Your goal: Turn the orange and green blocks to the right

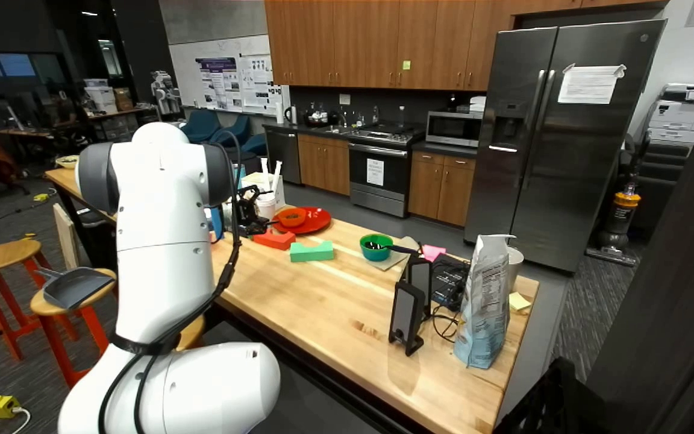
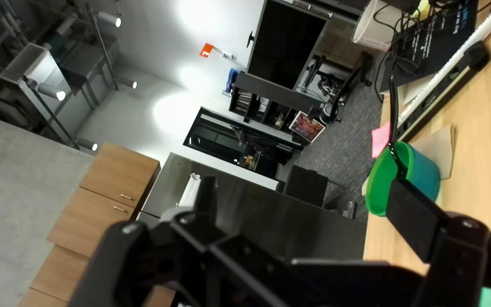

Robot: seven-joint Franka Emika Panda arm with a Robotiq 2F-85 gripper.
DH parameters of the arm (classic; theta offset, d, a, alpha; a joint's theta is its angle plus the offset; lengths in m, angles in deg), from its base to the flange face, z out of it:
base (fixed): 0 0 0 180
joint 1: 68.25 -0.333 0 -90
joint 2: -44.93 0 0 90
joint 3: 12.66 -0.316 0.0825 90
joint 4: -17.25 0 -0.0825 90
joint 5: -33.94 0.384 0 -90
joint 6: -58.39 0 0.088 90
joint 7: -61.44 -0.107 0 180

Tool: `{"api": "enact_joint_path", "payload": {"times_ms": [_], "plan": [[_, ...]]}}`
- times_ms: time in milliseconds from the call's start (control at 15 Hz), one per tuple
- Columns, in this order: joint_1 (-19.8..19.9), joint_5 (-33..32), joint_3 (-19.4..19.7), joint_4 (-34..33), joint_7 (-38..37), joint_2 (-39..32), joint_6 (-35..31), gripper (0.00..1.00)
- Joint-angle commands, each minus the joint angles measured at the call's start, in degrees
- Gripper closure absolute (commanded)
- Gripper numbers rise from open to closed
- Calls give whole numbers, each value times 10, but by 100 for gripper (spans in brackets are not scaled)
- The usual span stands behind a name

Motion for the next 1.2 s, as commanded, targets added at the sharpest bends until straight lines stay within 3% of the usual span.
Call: {"api": "enact_joint_path", "payload": {"times_ms": [0, 400, 1133], "plan": [[8, 21, -16, 39, -26, 48, 32, 0], [6, 54, -30, 32, -66, 58, 94, 0], [3, 50, -32, 14, -67, 39, 95, 0]]}}
